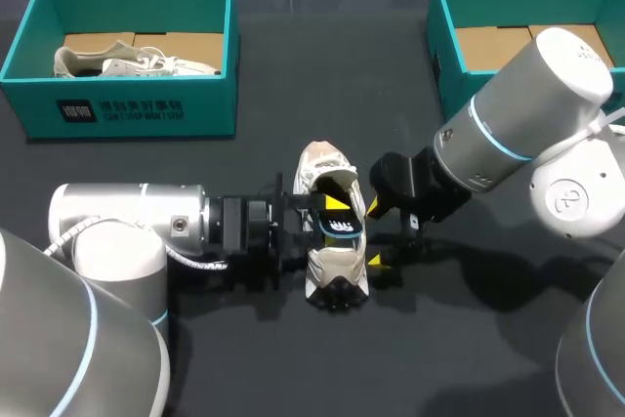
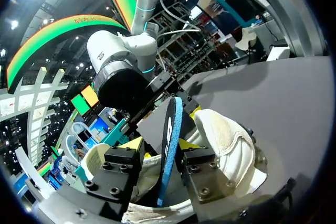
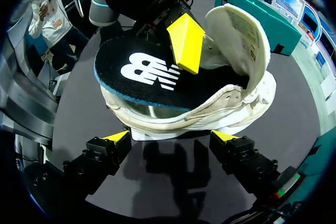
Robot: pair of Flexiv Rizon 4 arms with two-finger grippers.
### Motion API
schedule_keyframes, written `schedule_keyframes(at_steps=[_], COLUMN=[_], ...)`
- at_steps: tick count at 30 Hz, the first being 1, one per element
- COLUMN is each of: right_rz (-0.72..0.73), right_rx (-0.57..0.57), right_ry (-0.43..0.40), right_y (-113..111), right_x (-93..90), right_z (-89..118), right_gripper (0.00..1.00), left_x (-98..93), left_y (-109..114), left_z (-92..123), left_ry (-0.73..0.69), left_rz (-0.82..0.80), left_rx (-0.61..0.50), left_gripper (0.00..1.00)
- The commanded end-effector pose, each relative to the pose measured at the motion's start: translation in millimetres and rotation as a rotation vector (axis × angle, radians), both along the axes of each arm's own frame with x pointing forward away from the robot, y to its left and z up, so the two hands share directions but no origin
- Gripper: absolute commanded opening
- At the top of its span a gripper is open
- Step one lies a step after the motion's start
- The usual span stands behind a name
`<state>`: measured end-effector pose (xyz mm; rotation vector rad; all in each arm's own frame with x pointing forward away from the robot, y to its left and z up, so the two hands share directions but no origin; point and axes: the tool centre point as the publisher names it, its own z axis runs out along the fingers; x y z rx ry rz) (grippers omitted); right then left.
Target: Take the shoe out of the shoebox, open the shoe tongue, remove and reinsert the insole, then place the shoe into the shoebox
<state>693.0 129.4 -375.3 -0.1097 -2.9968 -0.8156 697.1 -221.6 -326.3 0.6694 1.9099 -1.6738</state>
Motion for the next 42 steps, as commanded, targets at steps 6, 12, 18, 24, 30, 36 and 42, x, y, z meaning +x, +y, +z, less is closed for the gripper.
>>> schedule_keyframes(at_steps=[6,12,18,24,30,36,42], right_rz=[-0.001,-0.001,-0.001,-0.001,-0.001,-0.001,-0.001], right_rx=[-0.003,-0.003,-0.003,-0.003,-0.003,-0.003,-0.003], right_ry=[-0.001,-0.001,-0.001,-0.001,-0.001,-0.001,-0.001], right_y=[1.2,1.2,1.2,1.2,1.2,1.2,1.2], right_x=[-0.5,-0.5,-0.5,-0.5,-0.5,-0.5,-0.5], right_z=[-0.4,-0.4,-0.4,-0.4,-0.4,-0.4,-0.4], right_gripper=[1.0,1.0,1.0,1.0,1.0,1.0,1.0], left_x=[-23.8,-18.3,-4.3,9.9,8.5,2.2,-6.1], left_y=[0.4,-9.6,-7.2,-2.5,3.0,9.7,11.6], left_z=[14.4,3.0,-11.9,-25.7,-21.5,-4.6,11.0], left_ry=[-0.021,-0.052,-0.079,-0.068,-0.051,-0.01,0.024], left_rz=[-0.014,-0.004,0.021,0.063,0.074,0.078,0.063], left_rx=[-0.004,0.024,0.052,0.082,0.078,0.049,0.045], left_gripper=[0.34,0.0,0.0,0.0,0.03,0.37,0.37])
